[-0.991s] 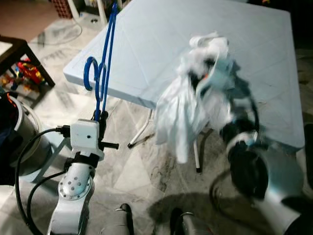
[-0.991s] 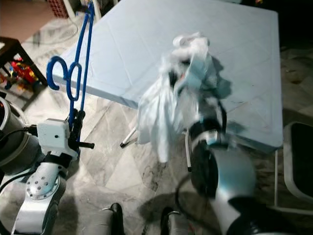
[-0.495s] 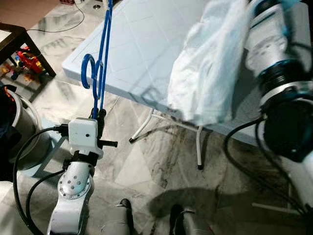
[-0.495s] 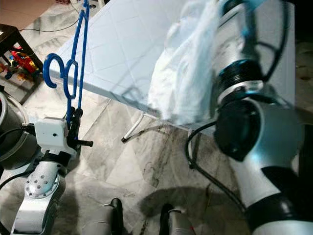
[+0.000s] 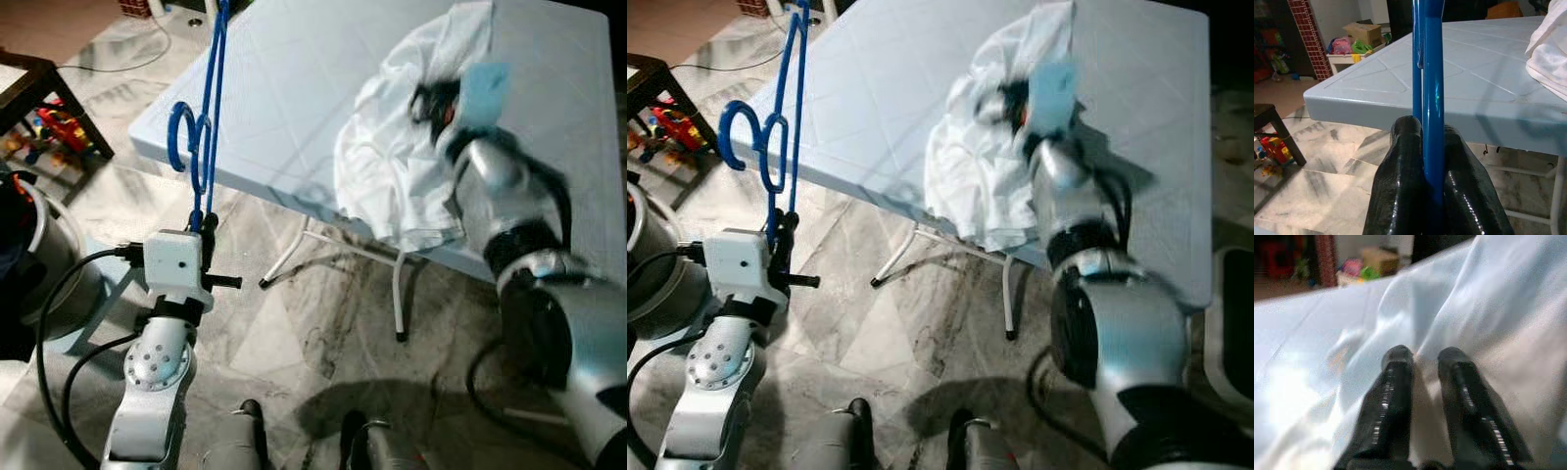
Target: Hang hanger
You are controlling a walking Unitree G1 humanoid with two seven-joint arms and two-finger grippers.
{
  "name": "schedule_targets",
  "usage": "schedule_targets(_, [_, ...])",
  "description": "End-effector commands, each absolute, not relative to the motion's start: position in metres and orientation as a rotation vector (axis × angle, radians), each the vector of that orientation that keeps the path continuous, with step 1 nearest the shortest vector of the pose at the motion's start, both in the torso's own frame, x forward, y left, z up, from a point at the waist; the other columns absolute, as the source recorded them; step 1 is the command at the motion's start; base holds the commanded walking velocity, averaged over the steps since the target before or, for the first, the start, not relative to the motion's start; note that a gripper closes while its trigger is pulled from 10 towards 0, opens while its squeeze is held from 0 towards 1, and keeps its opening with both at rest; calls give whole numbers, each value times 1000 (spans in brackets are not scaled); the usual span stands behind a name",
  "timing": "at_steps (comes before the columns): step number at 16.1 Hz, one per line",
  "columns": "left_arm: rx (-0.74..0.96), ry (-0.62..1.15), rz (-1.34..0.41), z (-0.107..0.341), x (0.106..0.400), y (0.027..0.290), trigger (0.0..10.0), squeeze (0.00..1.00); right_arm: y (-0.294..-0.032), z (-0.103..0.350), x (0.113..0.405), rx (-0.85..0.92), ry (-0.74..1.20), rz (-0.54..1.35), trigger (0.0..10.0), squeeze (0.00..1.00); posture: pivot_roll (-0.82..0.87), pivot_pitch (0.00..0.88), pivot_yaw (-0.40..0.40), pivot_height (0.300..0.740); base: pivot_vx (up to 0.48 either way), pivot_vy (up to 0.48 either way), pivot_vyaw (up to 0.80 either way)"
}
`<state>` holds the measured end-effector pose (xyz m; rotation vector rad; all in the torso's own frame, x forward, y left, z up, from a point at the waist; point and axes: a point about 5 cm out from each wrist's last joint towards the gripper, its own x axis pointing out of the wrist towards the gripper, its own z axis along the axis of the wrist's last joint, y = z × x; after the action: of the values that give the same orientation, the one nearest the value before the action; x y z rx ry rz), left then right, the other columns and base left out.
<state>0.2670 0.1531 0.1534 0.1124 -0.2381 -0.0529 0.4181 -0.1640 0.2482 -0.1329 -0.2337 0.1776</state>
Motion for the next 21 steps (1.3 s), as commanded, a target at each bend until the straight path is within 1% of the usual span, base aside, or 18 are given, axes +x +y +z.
schedule_targets(1, [115,-245,-69,153,268,152,10000,0,-177,257,415,-178,-292,166,10000,1000,187,211,-13,740,0,0,0])
schedule_targets(4, [114,-248,-107,151,275,146,10000,0,-210,240,402,-196,-330,94,10000,1000,134,188,9,740,0,0,0])
schedule_targets(5, [113,-247,-111,151,276,146,10000,0,-214,236,399,-197,-333,84,10000,1000,127,184,12,740,0,0,0])
schedule_targets(7, [113,-245,-142,149,282,142,10000,0,-230,218,385,-178,-357,30,10000,1000,100,176,24,740,0,0,0])
schedule_targets(9, [110,-238,-172,146,286,137,10000,0,-239,206,373,-161,-368,-15,10000,1000,54,169,44,740,0,0,0])
schedule_targets(11, [105,-221,-208,141,290,129,10000,0,-253,190,349,-142,-379,-95,10000,1000,15,174,61,740,0,0,0])
schedule_targets(12, [100,-217,-217,140,291,127,10000,0,-255,186,342,-151,-380,-111,10000,1000,-9,175,68,740,0,0,0])
schedule_targets(13, [98,-210,-228,137,293,125,10000,0,-257,176,327,-181,-374,-136,10000,1000,-41,178,74,740,0,0,0])
schedule_targets(15, [98,-195,-250,132,296,120,10000,0,-257,162,309,-177,-344,-171,10000,1000,-82,183,76,740,0,0,0])
schedule_targets(18, [100,-185,-260,129,299,114,10000,0,-252,150,296,-146,-316,-185,10000,1000,-126,182,81,740,0,0,0])
schedule_targets(19, [120,-190,-261,129,302,112,10000,0,-242,149,288,-116,-308,-168,10000,1000,-132,179,86,740,0,0,0])
schedule_targets(21, [137,-197,-257,131,305,110,10000,0,-237,149,286,-92,-302,-157,10000,1000,-129,175,91,740,0,0,0])
